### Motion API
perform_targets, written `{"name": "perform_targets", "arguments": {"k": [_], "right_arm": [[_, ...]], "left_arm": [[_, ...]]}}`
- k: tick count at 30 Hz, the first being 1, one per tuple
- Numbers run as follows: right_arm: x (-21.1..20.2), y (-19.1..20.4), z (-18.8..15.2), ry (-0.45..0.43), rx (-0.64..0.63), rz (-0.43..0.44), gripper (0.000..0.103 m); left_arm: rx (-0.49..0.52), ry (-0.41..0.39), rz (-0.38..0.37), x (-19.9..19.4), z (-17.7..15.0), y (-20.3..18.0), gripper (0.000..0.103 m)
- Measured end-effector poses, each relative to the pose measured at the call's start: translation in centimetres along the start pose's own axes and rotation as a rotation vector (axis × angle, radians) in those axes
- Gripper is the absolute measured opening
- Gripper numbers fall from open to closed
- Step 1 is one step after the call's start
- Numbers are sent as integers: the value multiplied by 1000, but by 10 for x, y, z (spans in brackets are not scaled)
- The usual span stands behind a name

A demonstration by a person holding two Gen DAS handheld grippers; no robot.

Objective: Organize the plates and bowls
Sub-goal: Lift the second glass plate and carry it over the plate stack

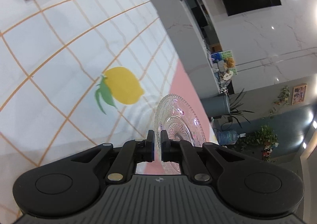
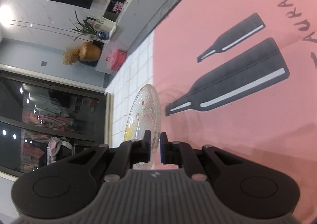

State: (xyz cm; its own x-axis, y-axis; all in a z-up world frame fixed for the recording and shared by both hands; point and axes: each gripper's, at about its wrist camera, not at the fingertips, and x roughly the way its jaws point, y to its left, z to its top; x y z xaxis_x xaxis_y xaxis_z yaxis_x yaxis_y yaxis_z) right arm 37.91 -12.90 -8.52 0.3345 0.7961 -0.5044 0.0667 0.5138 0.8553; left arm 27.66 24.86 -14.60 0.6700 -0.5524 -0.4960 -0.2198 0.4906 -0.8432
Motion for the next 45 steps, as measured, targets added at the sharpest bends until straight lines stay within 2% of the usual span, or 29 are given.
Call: {"name": "perform_targets", "arguments": {"k": [3,6,11,13,15,20,27,32,35,40,45], "right_arm": [[-15,14,-7,-22,-16,5,6],[-39,26,-16,-44,-30,12,6],[-84,41,-36,-114,-4,72,6],[-102,45,-47,-140,8,85,7],[-120,47,-57,-163,20,82,8],[-172,45,-82,-224,54,73,9],[-254,14,-122,-320,123,39,9],[-292,-12,-159,-356,199,-15,11],[-303,-24,-180,-374,234,-47,11],[-310,-55,-210,-370,343,-9,11],[-306,-82,-233,-344,448,47,11]], "left_arm": [[-18,-8,-26,-10,-6,-9,5],[4,-3,-46,-21,-12,-25,5],[33,-2,-101,-42,-27,-58,5],[51,10,-85,-49,-37,-74,6],[90,34,-53,-53,-47,-90,6],[174,90,-60,-53,-75,-121,7],[280,255,-99,-19,-124,-152,8],[364,372,-62,3,-159,-171,8],[431,413,-35,10,-178,-179,9],[507,463,27,12,-201,-190,10],[608,471,115,12,-224,-197,10]]}}
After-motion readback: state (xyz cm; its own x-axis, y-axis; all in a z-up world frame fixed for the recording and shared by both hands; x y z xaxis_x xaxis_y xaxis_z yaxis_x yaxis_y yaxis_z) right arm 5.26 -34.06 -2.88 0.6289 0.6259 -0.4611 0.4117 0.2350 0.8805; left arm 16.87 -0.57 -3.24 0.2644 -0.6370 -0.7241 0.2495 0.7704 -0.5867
